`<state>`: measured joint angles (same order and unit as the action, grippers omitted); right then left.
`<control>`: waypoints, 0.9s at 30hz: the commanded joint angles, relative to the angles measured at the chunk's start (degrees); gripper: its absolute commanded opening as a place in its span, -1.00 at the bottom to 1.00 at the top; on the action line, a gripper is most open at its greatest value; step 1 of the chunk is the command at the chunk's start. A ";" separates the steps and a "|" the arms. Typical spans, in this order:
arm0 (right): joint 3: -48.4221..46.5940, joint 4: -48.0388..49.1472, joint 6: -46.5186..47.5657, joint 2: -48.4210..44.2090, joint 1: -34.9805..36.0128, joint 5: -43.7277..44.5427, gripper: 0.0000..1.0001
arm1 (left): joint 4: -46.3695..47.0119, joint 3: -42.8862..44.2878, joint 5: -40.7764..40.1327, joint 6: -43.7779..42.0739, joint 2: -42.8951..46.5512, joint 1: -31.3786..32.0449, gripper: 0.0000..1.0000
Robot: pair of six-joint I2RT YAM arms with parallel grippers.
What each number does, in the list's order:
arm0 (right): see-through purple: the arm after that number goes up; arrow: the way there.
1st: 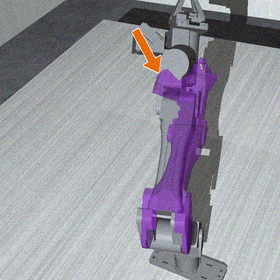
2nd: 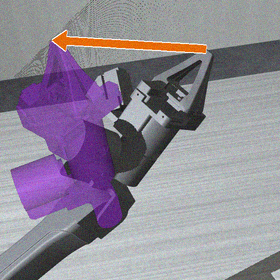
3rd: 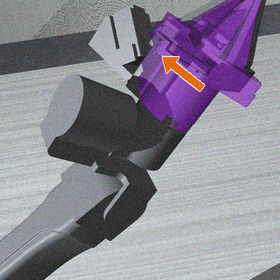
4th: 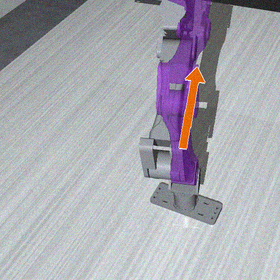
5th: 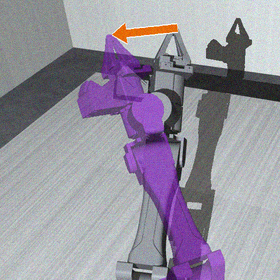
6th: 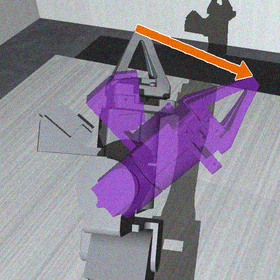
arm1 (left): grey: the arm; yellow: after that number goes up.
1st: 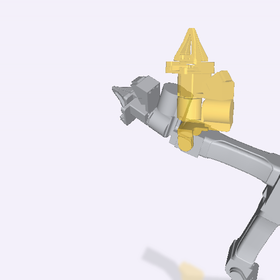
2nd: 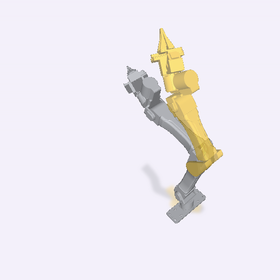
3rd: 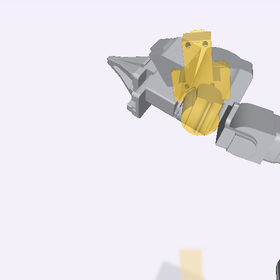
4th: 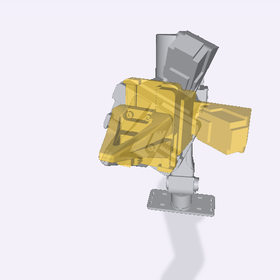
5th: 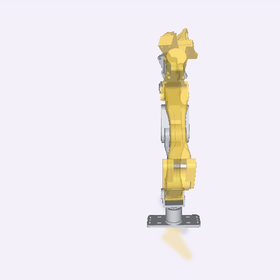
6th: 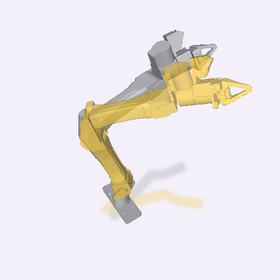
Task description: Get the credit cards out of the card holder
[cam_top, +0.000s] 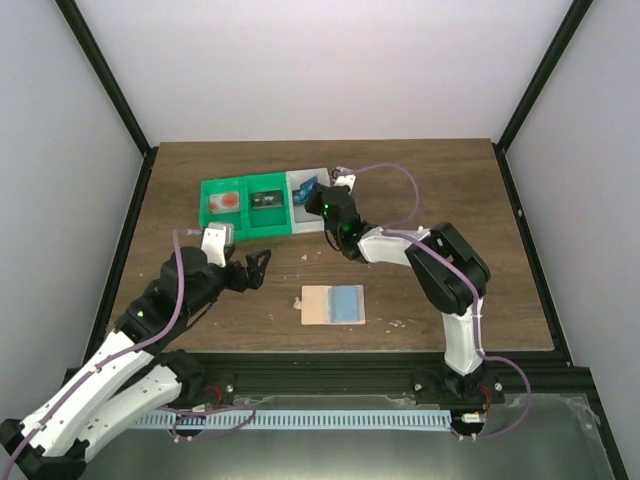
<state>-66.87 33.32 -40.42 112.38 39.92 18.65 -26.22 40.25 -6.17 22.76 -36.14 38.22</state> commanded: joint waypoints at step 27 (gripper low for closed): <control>-14.89 -4.34 -2.63 17.84 -3.33 -6.85 -0.99 | 1.61 -1.45 2.92 -1.05 -0.51 -0.07 1.00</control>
<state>-80.73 27.05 -42.39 128.77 37.41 13.19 -25.80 39.46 -4.16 22.26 -36.77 38.22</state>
